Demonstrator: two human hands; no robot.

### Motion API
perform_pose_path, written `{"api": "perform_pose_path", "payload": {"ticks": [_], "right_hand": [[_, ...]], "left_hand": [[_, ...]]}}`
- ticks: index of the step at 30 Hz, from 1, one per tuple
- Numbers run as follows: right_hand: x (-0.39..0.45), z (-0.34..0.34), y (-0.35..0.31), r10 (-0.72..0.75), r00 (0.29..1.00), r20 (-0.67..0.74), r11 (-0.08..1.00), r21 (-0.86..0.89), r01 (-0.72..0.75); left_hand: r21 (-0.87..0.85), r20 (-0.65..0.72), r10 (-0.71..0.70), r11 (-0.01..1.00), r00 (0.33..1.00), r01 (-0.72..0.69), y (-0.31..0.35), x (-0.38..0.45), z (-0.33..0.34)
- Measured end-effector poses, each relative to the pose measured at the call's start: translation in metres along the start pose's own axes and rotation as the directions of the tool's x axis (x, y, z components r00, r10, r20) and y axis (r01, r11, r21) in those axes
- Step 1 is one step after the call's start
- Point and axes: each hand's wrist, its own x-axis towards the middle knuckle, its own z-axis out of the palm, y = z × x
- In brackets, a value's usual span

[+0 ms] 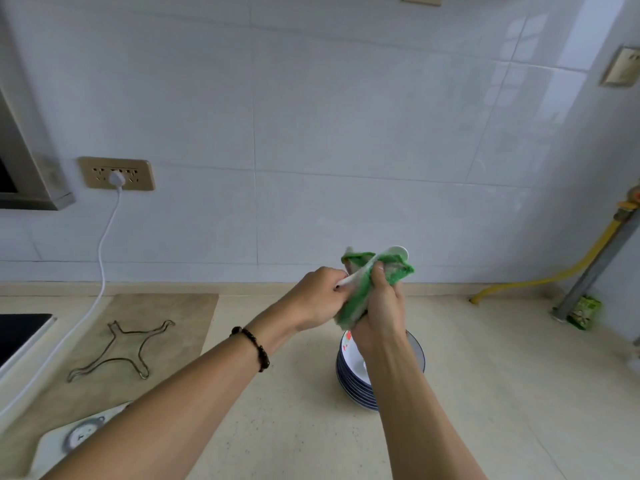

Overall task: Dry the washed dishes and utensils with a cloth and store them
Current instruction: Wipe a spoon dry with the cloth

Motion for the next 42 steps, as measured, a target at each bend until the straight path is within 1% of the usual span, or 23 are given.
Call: {"api": "perform_pose_path", "payload": {"ticks": [2,6,9,11,12,14,15,16,17,19,21,22,23,24,25,27,30,34,37,38,40,41,42], "right_hand": [[-0.007,0.002,0.006,0.028,0.999,0.032,0.999,0.033,-0.029],[-0.017,0.004,0.009,0.033,0.998,0.048,0.999,0.012,-0.034],[-0.019,0.005,0.007,-0.066,0.998,-0.014,0.995,-0.078,0.065],[-0.02,0.003,0.007,-0.19,0.981,-0.041,0.953,-0.246,0.175],[-0.02,-0.001,0.009,-0.278,0.96,-0.047,0.879,-0.416,0.234],[-0.019,-0.011,0.013,-0.395,0.918,0.025,0.598,-0.752,0.277],[-0.023,-0.015,0.016,-0.392,0.917,0.076,0.464,-0.844,0.269],[-0.025,-0.019,0.016,-0.364,0.923,0.127,0.37,-0.89,0.268],[-0.028,-0.022,0.014,-0.334,0.924,0.185,0.308,-0.905,0.293],[-0.04,-0.019,0.01,-0.246,0.88,0.406,0.147,-0.882,0.448],[-0.052,-0.008,0.008,0.023,0.785,0.62,-0.108,-0.779,0.618],[-0.055,-0.003,0.009,0.162,0.737,0.656,-0.219,-0.704,0.675],[-0.055,0.0,0.009,0.251,0.707,0.661,-0.303,-0.64,0.706],[-0.057,0.002,0.007,0.291,0.708,0.644,-0.345,-0.619,0.705],[-0.059,0.002,0.005,0.294,0.704,0.646,-0.356,-0.61,0.708],[-0.06,-0.004,-0.002,0.252,0.708,0.66,-0.307,-0.639,0.705],[-0.064,-0.011,-0.011,0.147,0.773,0.617,-0.184,-0.751,0.634],[-0.074,-0.027,-0.015,0.071,0.859,0.507,-0.054,-0.858,0.511],[-0.089,-0.047,-0.019,0.069,0.893,0.444,0.059,-0.896,0.441],[-0.095,-0.05,-0.02,0.066,0.901,0.429,0.125,-0.899,0.42],[-0.11,-0.058,-0.024,0.071,0.921,0.384,0.328,-0.88,0.342],[-0.119,-0.059,-0.025,0.08,0.921,0.382,0.382,-0.865,0.325],[-0.126,-0.061,-0.025,0.075,0.911,0.404,0.349,-0.867,0.356]], "left_hand": [[0.048,0.046,0.006,0.999,0.999,-0.008,-0.003,-0.005,-0.007],[0.007,0.087,0.01,1.0,0.996,-0.011,-0.008,-0.018,-0.019],[0.001,0.15,0.029,1.0,0.988,-0.029,-0.012,-0.026,-0.033],[0.05,0.192,0.021,0.998,0.981,-0.031,-0.016,-0.032,-0.043],[0.085,0.205,0.01,0.996,0.979,-0.029,-0.018,-0.035,-0.047],[0.177,0.218,-0.019,0.984,0.976,-0.02,-0.023,-0.041,-0.055],[0.231,0.221,-0.036,0.973,0.974,-0.017,-0.026,-0.045,-0.059],[0.299,0.224,-0.058,0.954,0.973,-0.012,-0.029,-0.046,-0.063],[0.384,0.224,-0.084,0.923,0.971,-0.008,-0.03,-0.047,-0.066],[0.542,0.22,-0.108,0.84,0.97,-0.029,-0.033,-0.048,-0.071],[0.597,0.229,-0.05,0.796,0.972,-0.099,-0.034,-0.052,-0.072],[0.615,0.233,-0.011,0.777,0.972,-0.138,-0.034,-0.054,-0.072],[0.634,0.238,0.02,0.755,0.971,-0.171,-0.033,-0.057,-0.071],[0.639,0.247,0.046,0.743,0.968,-0.198,-0.034,-0.06,-0.07],[0.631,0.26,0.07,0.743,0.963,-0.224,-0.036,-0.064,-0.069],[0.609,0.284,0.123,0.743,0.951,-0.278,-0.037,-0.07,-0.067],[0.51,0.278,0.159,0.811,0.947,-0.286,-0.032,-0.076,-0.066],[0.308,0.284,0.105,0.931,0.953,-0.194,-0.027,-0.087,-0.058],[0.212,0.303,0.063,0.968,0.951,-0.131,-0.025,-0.102,-0.045],[0.191,0.3,0.058,0.974,0.952,-0.12,-0.023,-0.106,-0.042],[0.146,0.29,0.046,0.985,0.956,-0.092,-0.017,-0.118,-0.036],[0.139,0.288,0.034,0.987,0.957,-0.077,-0.014,-0.124,-0.034],[0.151,0.294,0.022,0.986,0.956,-0.069,-0.01,-0.13,-0.033]]}}
